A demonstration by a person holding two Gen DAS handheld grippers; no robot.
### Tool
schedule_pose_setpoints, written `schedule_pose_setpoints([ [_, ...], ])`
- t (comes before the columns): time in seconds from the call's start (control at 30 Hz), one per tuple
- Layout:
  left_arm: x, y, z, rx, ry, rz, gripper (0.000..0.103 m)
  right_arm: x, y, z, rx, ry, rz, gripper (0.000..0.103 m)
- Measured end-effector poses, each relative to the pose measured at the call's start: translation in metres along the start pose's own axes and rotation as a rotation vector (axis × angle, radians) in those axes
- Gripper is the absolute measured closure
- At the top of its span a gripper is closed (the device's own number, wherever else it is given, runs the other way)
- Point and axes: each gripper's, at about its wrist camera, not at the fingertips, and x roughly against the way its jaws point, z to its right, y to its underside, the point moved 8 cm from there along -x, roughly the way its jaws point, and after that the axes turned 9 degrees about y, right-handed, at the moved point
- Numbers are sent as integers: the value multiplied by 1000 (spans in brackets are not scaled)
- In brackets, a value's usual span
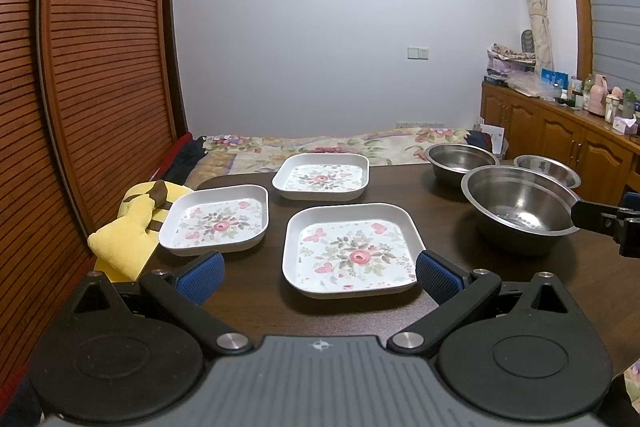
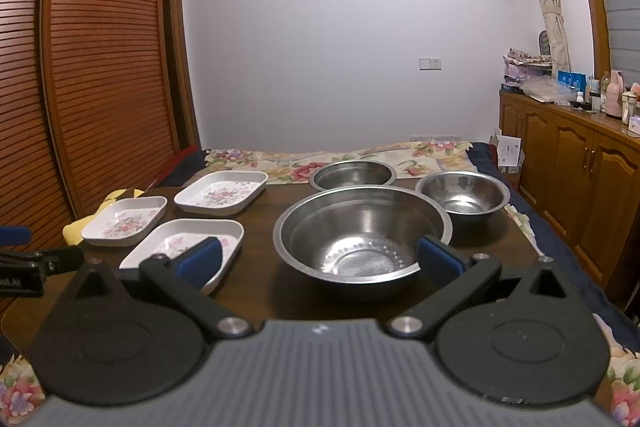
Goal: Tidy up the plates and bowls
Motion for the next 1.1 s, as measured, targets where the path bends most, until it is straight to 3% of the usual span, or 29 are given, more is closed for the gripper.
schedule_pose_setpoints([
  [1.1,2,0,2,-3,1,4,0,2,-1,2,-7,3,5,0],
])
